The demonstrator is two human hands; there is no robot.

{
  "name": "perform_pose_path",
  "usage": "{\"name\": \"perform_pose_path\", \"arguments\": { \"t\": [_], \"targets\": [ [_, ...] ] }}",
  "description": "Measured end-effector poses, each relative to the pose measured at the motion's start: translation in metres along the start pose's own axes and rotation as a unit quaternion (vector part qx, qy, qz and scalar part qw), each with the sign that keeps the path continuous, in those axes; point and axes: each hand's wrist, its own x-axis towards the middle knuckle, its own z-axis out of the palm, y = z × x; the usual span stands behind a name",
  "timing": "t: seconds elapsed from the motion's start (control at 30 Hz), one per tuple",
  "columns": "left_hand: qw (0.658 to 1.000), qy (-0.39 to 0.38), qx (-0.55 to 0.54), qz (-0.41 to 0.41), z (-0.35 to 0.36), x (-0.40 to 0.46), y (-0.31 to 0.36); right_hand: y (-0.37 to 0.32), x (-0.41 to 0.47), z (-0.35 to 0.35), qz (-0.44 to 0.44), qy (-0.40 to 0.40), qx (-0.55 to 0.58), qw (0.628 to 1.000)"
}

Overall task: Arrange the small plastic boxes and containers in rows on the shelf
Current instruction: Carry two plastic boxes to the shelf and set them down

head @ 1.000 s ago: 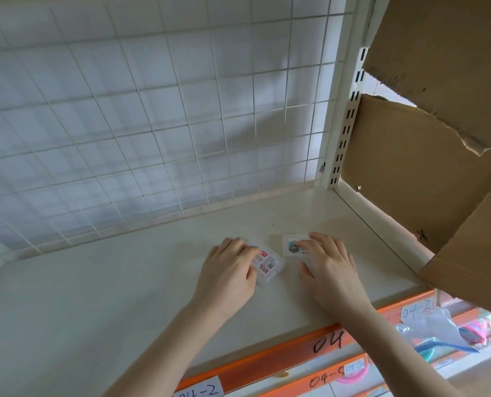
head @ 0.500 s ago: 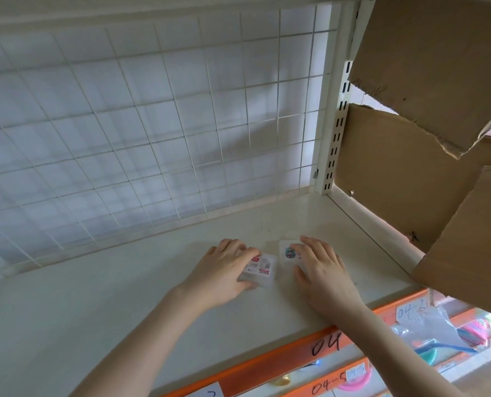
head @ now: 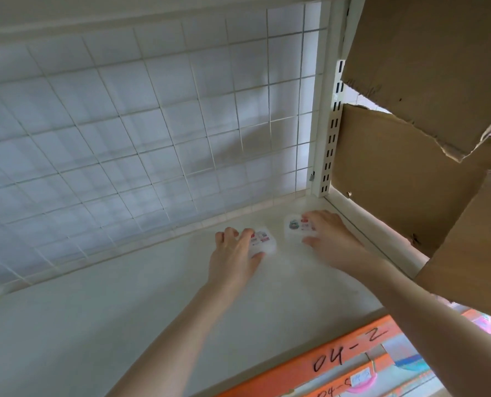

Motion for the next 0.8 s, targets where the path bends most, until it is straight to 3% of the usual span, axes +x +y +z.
{"name": "perform_pose_path", "arguments": {
  "t": [0.3, 0.6, 0.8],
  "targets": [
    [0.999, -0.008, -0.03, -0.023, 0.02, 0.041, 0.025, 0.02, 0.044, -0.008, -0.035, -0.015, -0.042, 0.998],
    [0.997, 0.042, -0.066, -0.023, 0.028, 0.066, 0.038, 0.024, 0.058, -0.002, -0.004, 0.071, -0.064, 0.995],
    [0.996, 0.066, -0.056, -0.011, 0.033, 0.075, 0.038, 0.025, 0.06, 0.008, -0.033, 0.116, -0.092, 0.988]
  ]
}}
